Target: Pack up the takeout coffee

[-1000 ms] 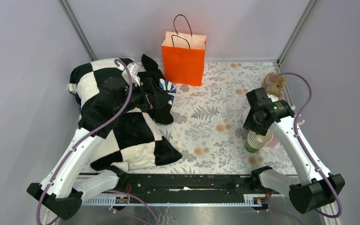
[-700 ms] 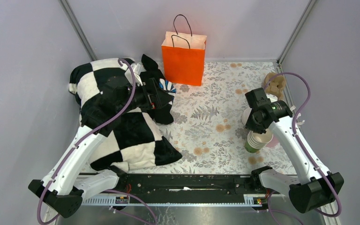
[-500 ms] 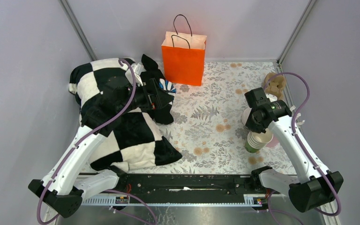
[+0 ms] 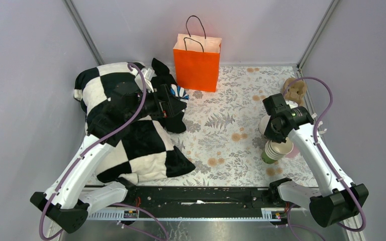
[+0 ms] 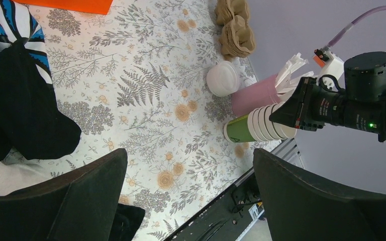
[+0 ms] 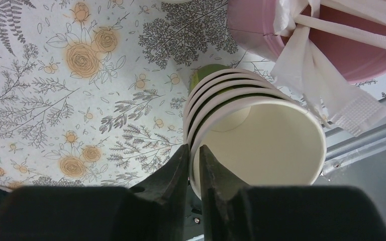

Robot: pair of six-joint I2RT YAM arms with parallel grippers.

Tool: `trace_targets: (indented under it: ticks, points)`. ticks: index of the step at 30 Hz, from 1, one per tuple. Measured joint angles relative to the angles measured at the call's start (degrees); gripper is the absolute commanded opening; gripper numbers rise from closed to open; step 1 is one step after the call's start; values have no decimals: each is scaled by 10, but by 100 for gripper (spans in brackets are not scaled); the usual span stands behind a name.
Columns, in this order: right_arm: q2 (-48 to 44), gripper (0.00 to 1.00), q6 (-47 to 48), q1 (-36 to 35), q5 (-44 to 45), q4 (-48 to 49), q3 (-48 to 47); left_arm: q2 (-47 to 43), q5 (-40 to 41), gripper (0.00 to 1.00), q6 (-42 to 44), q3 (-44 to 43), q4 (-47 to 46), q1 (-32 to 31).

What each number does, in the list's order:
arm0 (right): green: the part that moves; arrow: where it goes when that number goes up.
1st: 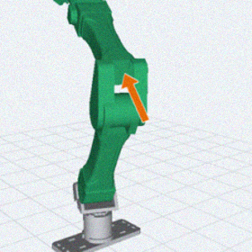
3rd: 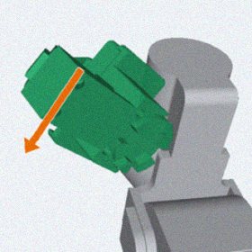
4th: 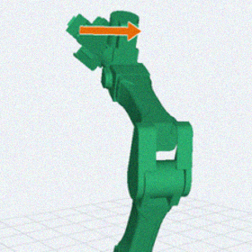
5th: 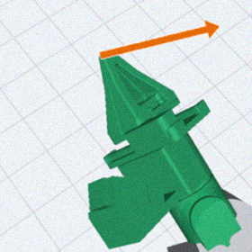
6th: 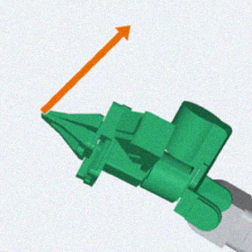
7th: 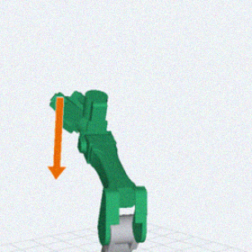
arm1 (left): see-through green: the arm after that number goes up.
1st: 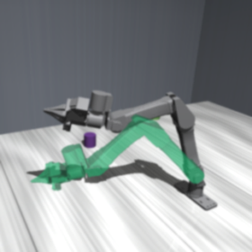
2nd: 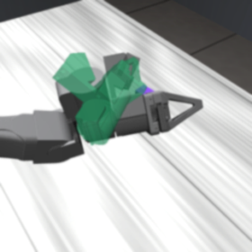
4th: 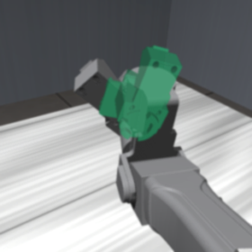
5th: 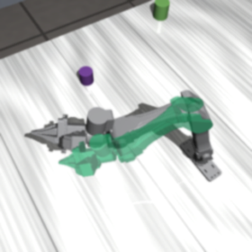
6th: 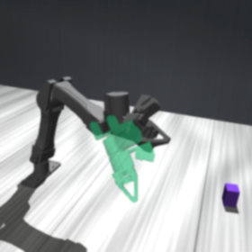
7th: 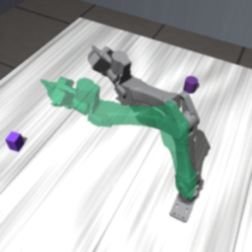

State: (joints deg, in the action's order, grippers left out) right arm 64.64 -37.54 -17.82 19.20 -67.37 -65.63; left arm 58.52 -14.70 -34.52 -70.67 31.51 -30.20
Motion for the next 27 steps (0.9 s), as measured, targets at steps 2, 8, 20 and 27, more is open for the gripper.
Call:
trace_targets:
  ticks: [2,8,20,27]
  points:
    - [0,24,2,0,-2,0,0,0,0,99,0,0,0,-2]
    - [0,24,7,0,-3,0,0,0,1,99,0,0,0,-5]
    - [1,27,20,0,-7,0,-9,3,6,99,0,0,0,-14]
    - [1,6,28,0,-8,1,-9,10,11,99,0,-1,0,-19]
